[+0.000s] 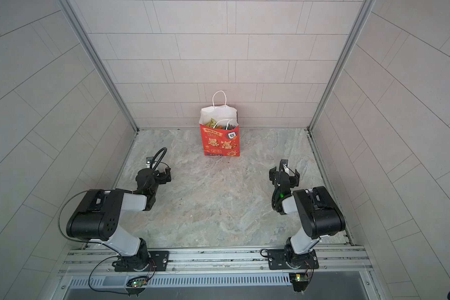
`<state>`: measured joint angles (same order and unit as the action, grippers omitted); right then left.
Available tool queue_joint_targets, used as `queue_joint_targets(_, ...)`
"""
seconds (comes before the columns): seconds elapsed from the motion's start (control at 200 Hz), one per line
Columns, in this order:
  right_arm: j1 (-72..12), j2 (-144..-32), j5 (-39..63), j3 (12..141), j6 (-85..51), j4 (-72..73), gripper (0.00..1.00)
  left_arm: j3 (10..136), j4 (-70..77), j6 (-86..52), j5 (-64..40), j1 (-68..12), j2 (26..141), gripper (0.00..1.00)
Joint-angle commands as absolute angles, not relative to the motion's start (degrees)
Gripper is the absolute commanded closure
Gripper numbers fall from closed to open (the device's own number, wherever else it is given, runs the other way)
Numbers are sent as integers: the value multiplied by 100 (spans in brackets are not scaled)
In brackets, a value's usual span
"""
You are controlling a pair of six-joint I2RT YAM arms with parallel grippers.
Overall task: Take the snacks out of the paper bag
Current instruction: Move the paper bag to the top-center of the table.
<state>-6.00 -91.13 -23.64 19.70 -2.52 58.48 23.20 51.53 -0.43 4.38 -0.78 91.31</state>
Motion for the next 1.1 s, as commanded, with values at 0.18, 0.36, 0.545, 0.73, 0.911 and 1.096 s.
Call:
queue_joint_targets(0.18, -623, -9101, -2478, 1975, -179, 5882, 1, 2325, 5170, -36, 475, -102, 9096, 0)
queue_joint_targets(0.36, -617, -9114, -2478, 1984, -186, 5885, 1, 2329, 5175, -35, 474, -103, 9096, 0)
queue_joint_targets(0.545, -624, -9106, -2478, 1974, -199, 5882, 1, 2329, 5169, -44, 461, -92, 9092, 0)
queue_joint_targets(0.73, -616, -9105, -2465, 1973, -204, 5885, 1, 2325, 5175, -44, 468, -92, 9093, 0)
queue_joint_targets(0.911, -617, -9105, -2470, 1968, -195, 5898, 1, 2312, 5199, -37, 466, -94, 9079, 0)
queue_joint_targets(1.096, -1004, -8529, -2780, 1614, 279, 6331, 1, 2273, 4390, 335, 1254, -588, 7915, 3)
